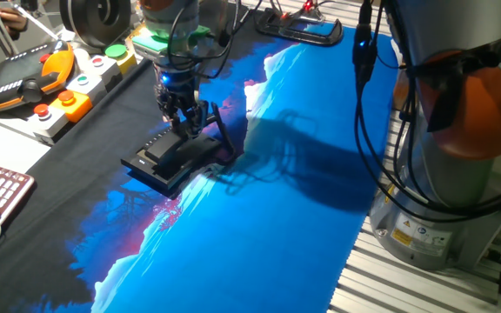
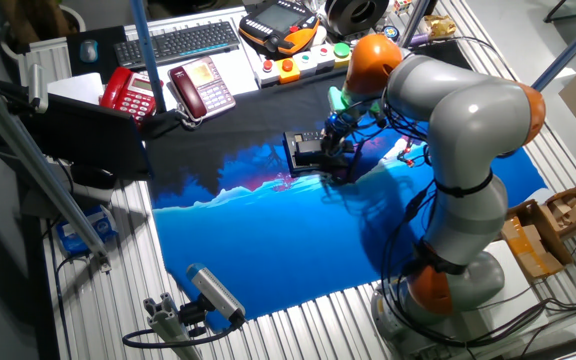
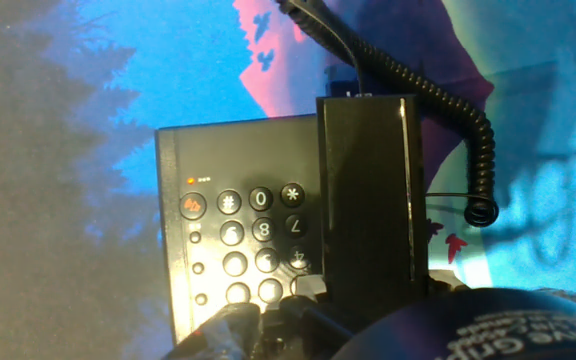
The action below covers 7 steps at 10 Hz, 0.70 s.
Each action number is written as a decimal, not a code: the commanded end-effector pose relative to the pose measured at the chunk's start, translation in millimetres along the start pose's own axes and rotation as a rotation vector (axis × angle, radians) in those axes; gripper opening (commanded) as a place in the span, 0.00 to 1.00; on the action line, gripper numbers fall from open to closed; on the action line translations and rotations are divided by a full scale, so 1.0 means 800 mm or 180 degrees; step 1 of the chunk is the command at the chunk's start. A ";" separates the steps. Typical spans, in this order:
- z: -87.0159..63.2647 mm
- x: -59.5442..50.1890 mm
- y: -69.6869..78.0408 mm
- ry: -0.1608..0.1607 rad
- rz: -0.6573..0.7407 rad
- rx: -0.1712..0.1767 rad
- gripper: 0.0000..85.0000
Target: Place the handset of the telephone on the corresponding phone cradle
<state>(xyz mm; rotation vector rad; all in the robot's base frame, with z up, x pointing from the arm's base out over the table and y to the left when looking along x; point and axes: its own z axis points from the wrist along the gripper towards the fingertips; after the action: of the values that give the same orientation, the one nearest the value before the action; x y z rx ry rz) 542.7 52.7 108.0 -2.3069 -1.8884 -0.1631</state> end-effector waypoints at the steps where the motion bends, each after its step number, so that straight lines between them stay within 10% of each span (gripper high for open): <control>1: 0.000 0.000 0.000 0.0021 -0.0001 -0.0022 0.01; 7: 0.000 0.000 0.000 0.0160 0.0132 -0.0080 0.01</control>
<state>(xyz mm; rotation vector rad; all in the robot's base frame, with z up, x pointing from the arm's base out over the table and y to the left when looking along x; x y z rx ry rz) 542.6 52.5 108.0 -2.3336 -1.8239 -0.2388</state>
